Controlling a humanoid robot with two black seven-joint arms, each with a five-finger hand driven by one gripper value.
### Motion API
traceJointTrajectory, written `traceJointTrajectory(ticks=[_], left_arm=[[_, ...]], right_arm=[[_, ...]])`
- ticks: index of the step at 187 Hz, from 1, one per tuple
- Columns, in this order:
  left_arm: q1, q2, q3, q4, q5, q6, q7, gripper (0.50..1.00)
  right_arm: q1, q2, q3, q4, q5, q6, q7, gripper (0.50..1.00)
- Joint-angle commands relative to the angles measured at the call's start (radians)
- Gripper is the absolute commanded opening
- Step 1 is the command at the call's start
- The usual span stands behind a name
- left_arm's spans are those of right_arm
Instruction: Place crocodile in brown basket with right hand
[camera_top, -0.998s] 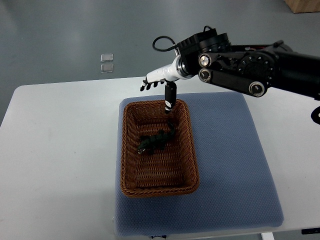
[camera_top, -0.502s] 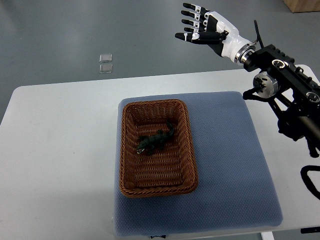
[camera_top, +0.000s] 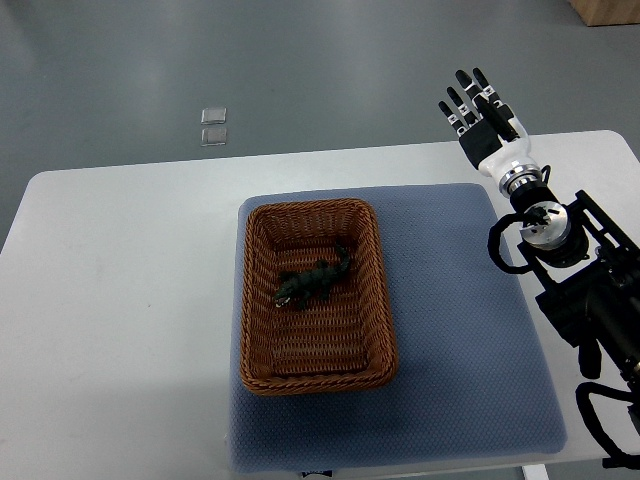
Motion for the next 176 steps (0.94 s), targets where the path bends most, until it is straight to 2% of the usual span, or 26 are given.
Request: traceJointTrajectory(ticks=[1,25,35,67,98,122,176], left_arm=[[0.0,0.0,0.001,0.0,0.001,0.0,-0.001,1.0],[0.0,0.0,-0.001,0.0,0.001,0.0,-0.001,1.0],[0.0,0.0,-0.001,0.0,0.001,0.0,0.001,1.0],[0.0,0.0,-0.001,0.0,0.001,0.0,0.001,1.0],[0.0,0.0,-0.001,-0.002,0.002,0.0,-0.001,1.0],[0.0,0.0,-0.001,-0.002,0.001,0.0,0.001,1.0],[0.0,0.0,-0.001,0.0,0.001,0.0,-0.001,1.0]], right_arm=[[0.0,-0.008,-0.005,-0.047,0.005,0.077,-0.079,0.93],[0.003,-0.009,-0.01,-0.094,0.004,0.195,-0.122,0.93],[0.003,-0.009,-0.01,-0.107,0.005,0.219,-0.125,0.93],[0.006,-0.005,0.004,-0.133,0.007,0.203,-0.101,0.93],[-0.002,0.001,0.003,-0.134,0.008,0.202,0.016,0.93],[-0.002,0.004,0.003,-0.134,0.01,0.202,0.068,0.93],[-0.002,0.009,-0.001,-0.131,0.116,0.203,0.088,0.93]])
